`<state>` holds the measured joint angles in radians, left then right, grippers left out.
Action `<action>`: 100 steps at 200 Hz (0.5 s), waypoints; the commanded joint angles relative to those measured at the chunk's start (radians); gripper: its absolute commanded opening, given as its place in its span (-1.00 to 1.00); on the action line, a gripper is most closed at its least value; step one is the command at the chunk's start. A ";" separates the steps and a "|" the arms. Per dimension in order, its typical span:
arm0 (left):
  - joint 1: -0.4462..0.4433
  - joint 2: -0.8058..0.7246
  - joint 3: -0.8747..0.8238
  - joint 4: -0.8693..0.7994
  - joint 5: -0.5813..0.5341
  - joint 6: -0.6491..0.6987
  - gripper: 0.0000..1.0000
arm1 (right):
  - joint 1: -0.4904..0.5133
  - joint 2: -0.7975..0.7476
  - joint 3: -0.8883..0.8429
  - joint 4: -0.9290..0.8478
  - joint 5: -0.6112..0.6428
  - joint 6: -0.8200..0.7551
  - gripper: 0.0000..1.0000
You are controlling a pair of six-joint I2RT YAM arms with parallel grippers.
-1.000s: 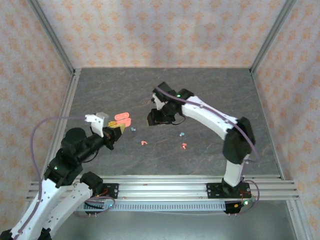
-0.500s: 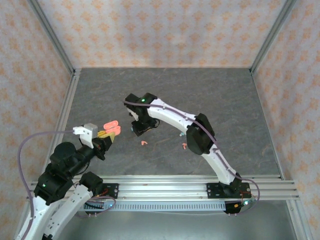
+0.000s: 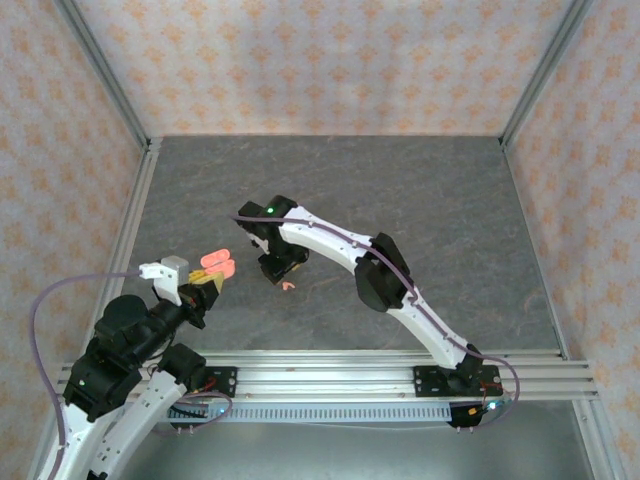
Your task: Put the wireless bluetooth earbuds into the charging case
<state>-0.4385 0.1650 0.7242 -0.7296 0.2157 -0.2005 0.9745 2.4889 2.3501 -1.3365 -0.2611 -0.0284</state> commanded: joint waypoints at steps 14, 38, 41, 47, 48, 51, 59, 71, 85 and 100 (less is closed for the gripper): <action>0.001 -0.013 -0.022 0.017 -0.016 -0.018 -1.00 | 0.002 0.010 -0.011 -0.032 0.005 -0.013 0.01; 0.000 -0.006 -0.031 0.031 -0.012 -0.020 -1.00 | 0.003 0.010 -0.027 -0.024 -0.004 -0.012 0.01; 0.000 -0.004 -0.032 0.031 -0.012 -0.022 -1.00 | 0.003 0.010 -0.027 -0.024 -0.006 -0.012 0.01; 0.000 -0.003 -0.032 0.032 -0.010 -0.022 -1.00 | 0.003 0.010 -0.030 -0.023 -0.010 -0.011 0.01; 0.000 -0.002 -0.033 0.032 -0.010 -0.022 -1.00 | 0.003 0.010 -0.030 -0.023 -0.011 -0.010 0.01; 0.001 -0.001 -0.033 0.033 -0.009 -0.022 -1.00 | 0.003 0.010 -0.032 -0.023 -0.013 -0.010 0.01; 0.000 0.001 -0.033 0.032 -0.007 -0.022 -1.00 | 0.003 0.008 -0.036 -0.021 -0.020 -0.008 0.01; 0.000 0.001 -0.034 0.029 -0.006 -0.025 -1.00 | 0.004 0.006 -0.045 -0.014 -0.038 -0.004 0.02; 0.000 -0.001 -0.033 0.023 -0.006 -0.025 -1.00 | 0.007 0.004 -0.056 -0.005 -0.058 -0.001 0.01; -0.001 -0.005 -0.033 0.018 -0.007 -0.027 -1.00 | 0.012 0.002 -0.066 0.003 -0.071 0.003 0.01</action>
<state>-0.4385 0.1654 0.6979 -0.7288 0.2165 -0.2119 0.9752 2.4939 2.3077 -1.3342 -0.3038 -0.0280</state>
